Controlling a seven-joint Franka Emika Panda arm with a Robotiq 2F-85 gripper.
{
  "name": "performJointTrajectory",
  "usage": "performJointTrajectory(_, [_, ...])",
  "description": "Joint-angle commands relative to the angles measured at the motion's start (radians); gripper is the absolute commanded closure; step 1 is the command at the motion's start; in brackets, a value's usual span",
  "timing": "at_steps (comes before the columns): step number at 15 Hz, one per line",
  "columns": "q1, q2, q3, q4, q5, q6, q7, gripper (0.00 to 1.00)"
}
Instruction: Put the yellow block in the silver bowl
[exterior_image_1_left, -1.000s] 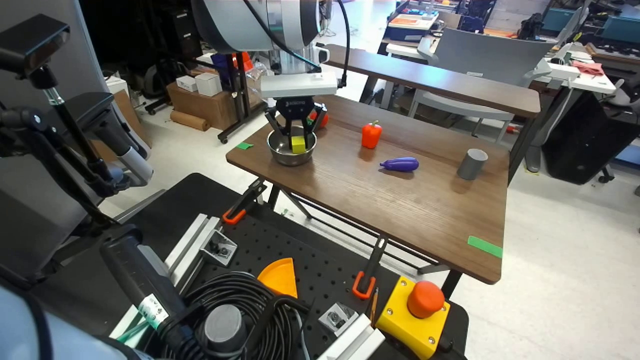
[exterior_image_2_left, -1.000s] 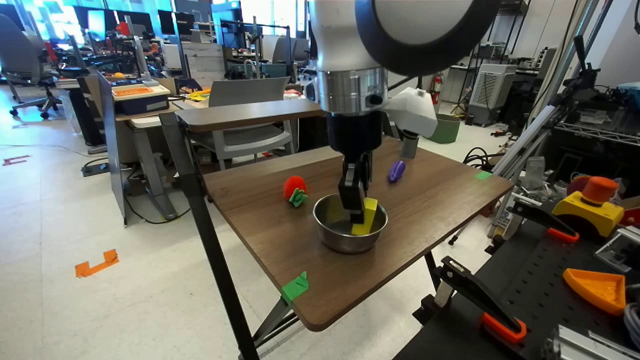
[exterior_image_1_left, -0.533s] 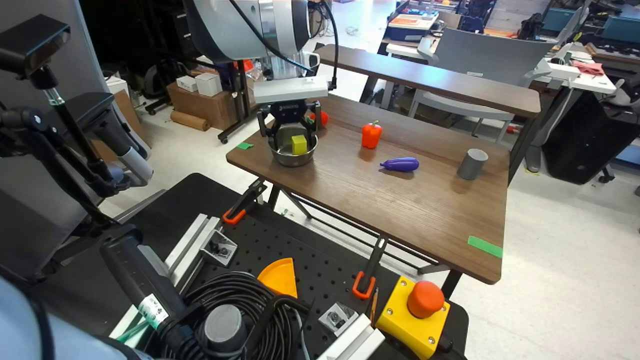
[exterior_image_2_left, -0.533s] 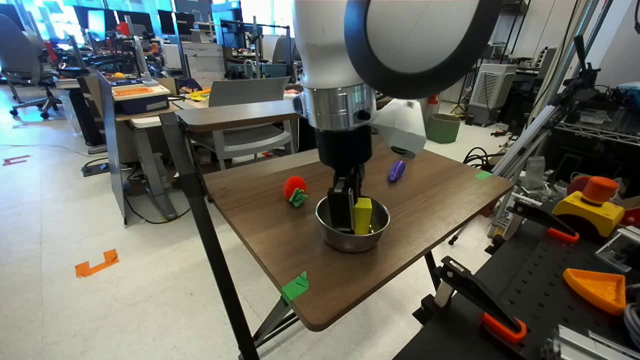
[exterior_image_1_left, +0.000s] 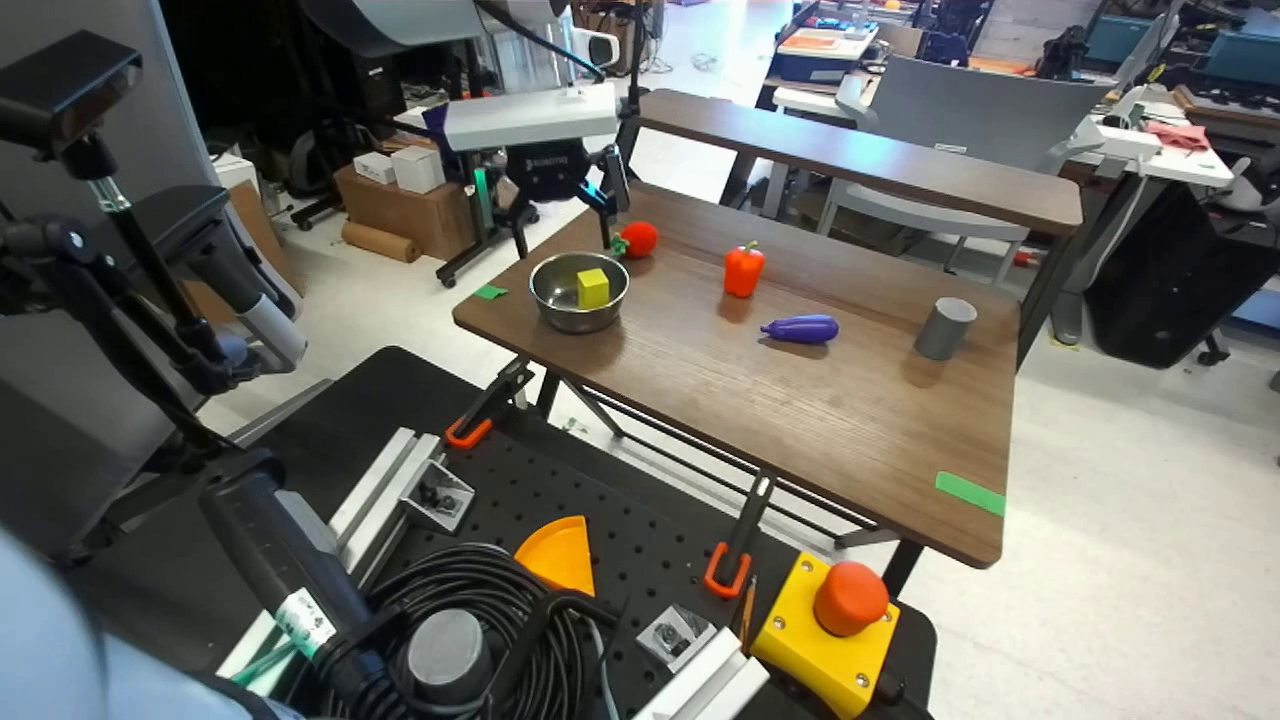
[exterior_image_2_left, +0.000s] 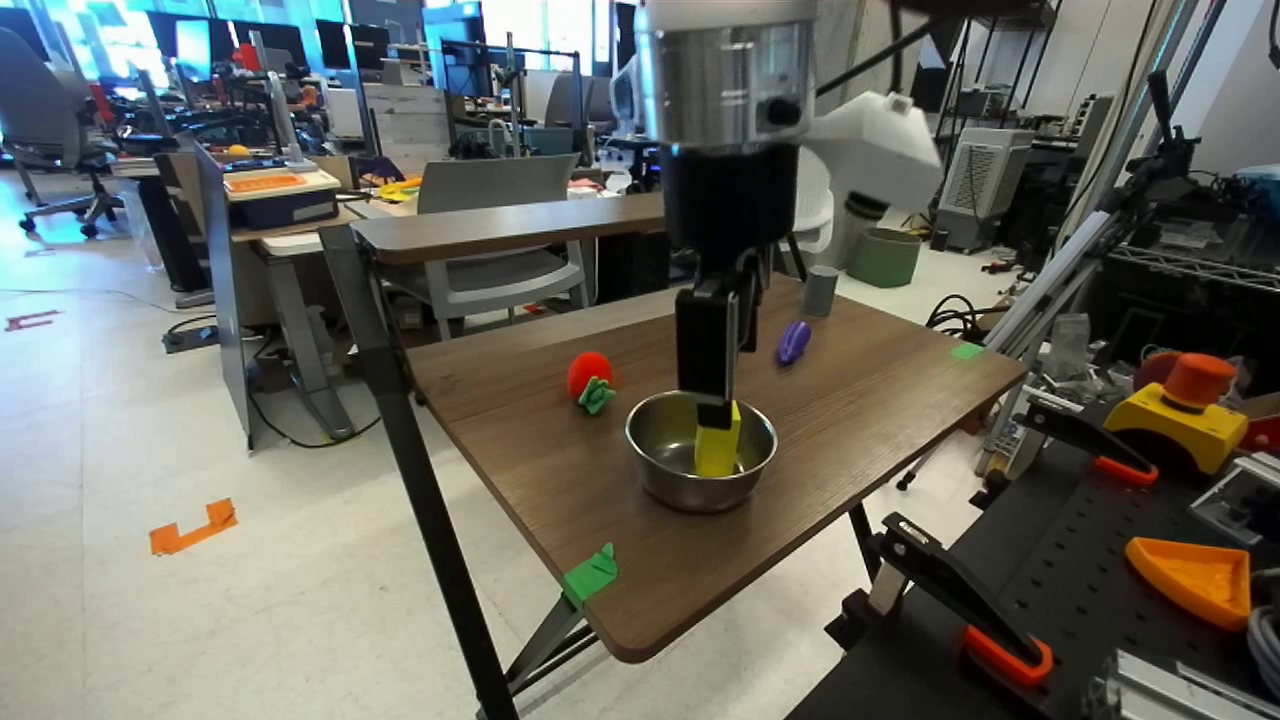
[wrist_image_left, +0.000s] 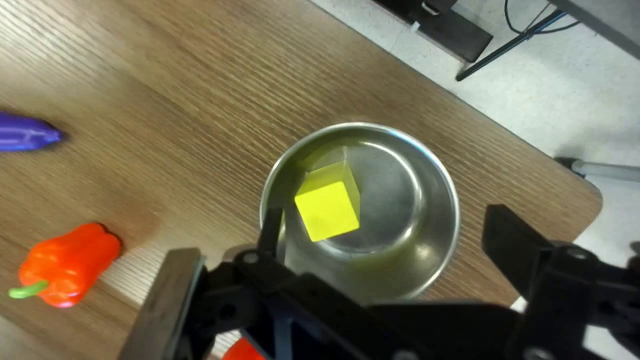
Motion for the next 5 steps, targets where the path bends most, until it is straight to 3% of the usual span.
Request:
performJointTrajectory(1, [-0.02,-0.056,0.016,-0.039,0.004,-0.003,0.042,0.0])
performJointTrajectory(5, [-0.047,-0.187,0.025,-0.138,0.02,-0.003,0.078,0.0])
